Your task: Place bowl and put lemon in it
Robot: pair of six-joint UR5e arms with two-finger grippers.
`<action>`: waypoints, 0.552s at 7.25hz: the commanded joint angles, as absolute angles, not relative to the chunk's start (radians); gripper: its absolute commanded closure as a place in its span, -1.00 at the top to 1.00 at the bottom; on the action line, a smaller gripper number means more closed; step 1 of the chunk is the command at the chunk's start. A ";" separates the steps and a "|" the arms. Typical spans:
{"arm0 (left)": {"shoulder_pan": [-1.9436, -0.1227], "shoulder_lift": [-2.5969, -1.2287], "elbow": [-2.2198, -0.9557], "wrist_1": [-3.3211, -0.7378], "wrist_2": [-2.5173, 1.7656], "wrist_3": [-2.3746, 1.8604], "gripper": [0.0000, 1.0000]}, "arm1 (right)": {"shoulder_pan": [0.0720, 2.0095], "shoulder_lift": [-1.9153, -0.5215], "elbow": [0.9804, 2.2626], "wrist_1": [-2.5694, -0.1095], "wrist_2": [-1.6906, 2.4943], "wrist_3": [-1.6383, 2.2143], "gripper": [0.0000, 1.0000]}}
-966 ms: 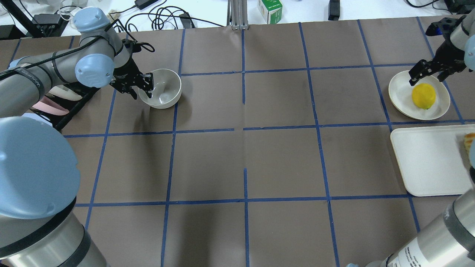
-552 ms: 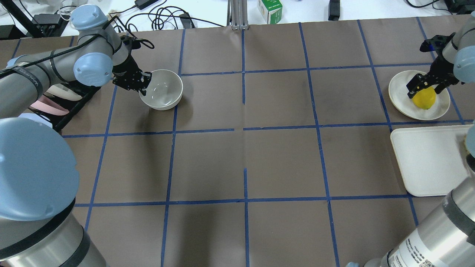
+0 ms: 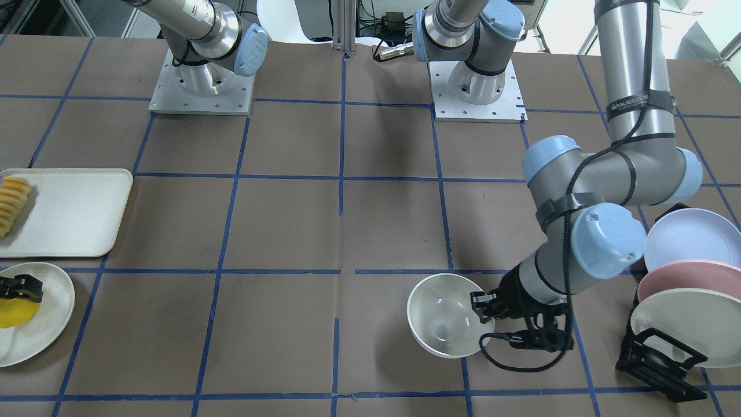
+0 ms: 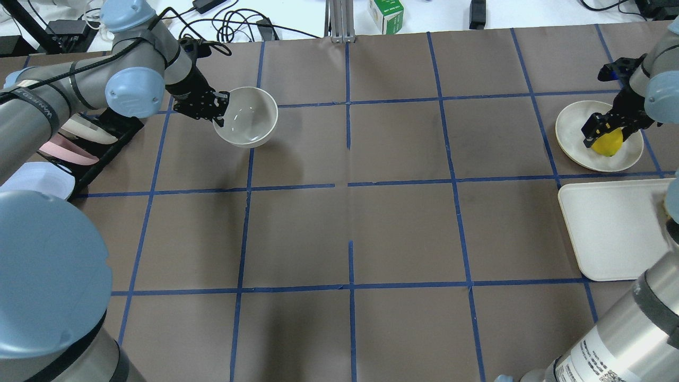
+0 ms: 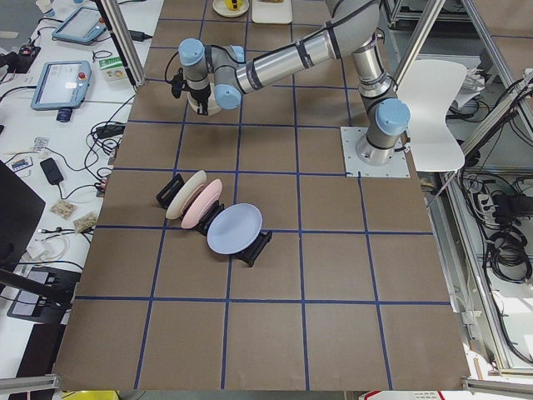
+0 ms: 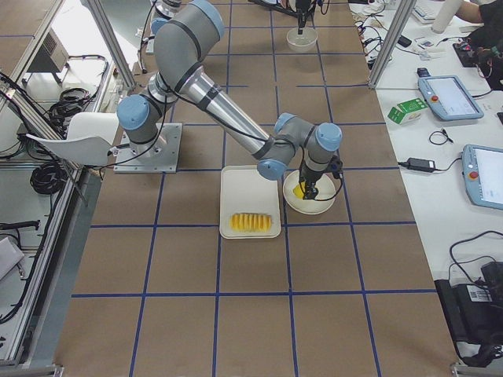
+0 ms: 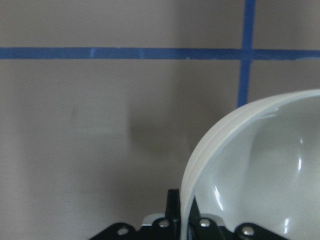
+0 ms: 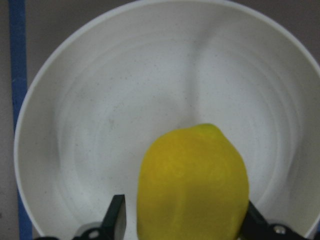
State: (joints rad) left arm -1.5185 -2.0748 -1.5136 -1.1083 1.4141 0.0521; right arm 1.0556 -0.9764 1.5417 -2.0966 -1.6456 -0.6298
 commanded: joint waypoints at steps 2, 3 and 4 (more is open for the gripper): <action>-1.704 -2.051 -1.664 -1.007 1.405 -0.254 -1.00 | 1.057 -1.015 1.510 -2.063 -1.640 -0.620 -0.77; -1.738 -2.040 -1.714 -0.950 1.408 -0.320 -1.00 | 1.066 -1.079 1.496 -1.978 -1.629 -0.614 -0.75; -1.762 -2.040 -1.720 -0.933 1.411 -0.328 -1.00 | 1.086 -1.150 1.488 -1.885 -1.614 -0.604 -0.74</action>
